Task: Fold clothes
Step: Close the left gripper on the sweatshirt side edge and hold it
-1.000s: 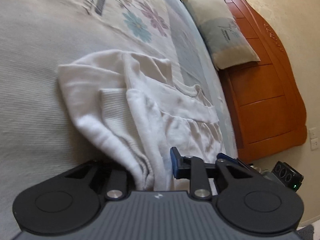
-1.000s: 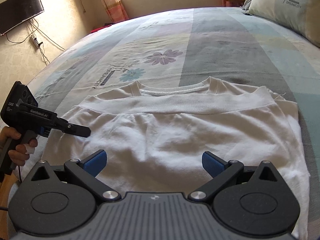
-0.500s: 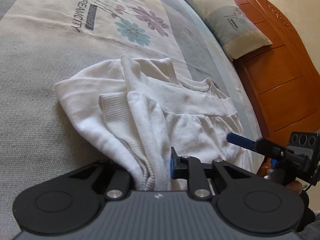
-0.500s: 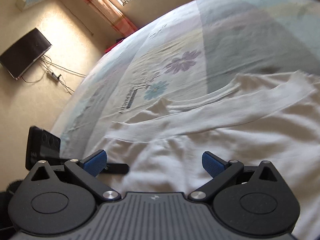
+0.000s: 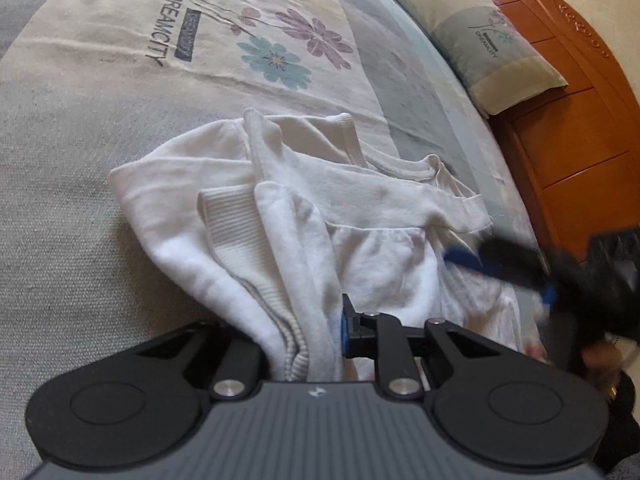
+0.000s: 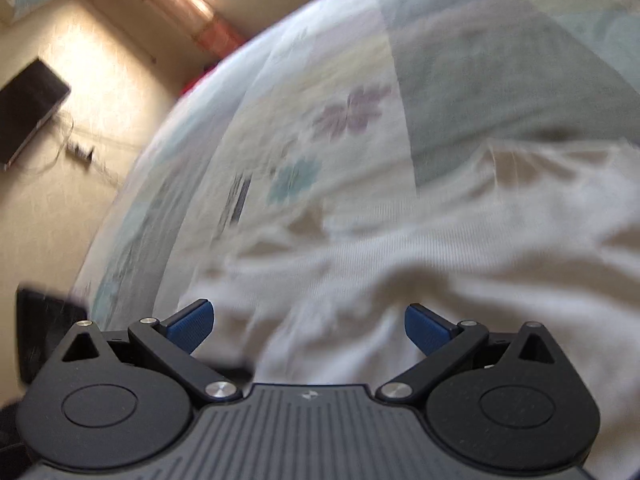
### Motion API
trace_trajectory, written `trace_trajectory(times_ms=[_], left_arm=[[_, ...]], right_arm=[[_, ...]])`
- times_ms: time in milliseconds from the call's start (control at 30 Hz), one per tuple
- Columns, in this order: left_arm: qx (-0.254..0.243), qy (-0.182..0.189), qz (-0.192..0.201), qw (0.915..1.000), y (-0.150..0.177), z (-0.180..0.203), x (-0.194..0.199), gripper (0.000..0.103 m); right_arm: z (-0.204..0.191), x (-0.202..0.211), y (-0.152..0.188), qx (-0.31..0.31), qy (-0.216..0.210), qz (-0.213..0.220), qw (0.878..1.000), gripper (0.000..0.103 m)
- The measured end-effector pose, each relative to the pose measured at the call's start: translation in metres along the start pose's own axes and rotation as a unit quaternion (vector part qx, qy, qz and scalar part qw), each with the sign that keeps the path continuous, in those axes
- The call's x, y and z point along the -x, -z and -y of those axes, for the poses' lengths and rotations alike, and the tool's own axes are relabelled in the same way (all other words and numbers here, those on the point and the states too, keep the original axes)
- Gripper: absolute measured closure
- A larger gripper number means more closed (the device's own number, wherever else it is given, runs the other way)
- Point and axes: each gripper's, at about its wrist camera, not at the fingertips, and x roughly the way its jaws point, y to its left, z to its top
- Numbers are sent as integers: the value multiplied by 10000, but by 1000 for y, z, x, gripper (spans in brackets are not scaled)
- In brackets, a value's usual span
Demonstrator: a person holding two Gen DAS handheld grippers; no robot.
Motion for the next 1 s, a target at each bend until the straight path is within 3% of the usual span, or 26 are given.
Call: trace_trajectory(times_ms=[67,333,467,600,767,900,1000], left_arm=[[-3,-78,7,10000,0,3,0,84],[-52,-506,56,9987,1,18,-2,84],[69,-636,95,9979,1,22,-3,84],[233,-799,66,9965,-1,27,-2,85],[119,-967,92,9952,-5,44,7,87],[-27,-932,192,9955,-9,67,19,88],[-21,-801,216,9966,-14,85,24,88]], right_arm=[[3,4,17,-147,-159,-231,9995,0],[-5,22,61,-215,42,-602,9979,0],[-7,32,76,-222,29,-703,9973,0],[-4,51,77,-142,177,-482,9986,0],[0,68,73,647,925,-357,9930,0],[0,81,71,1474,1646,-317,9748,0],[7,90,70,1542,1677,-271,9733,0]])
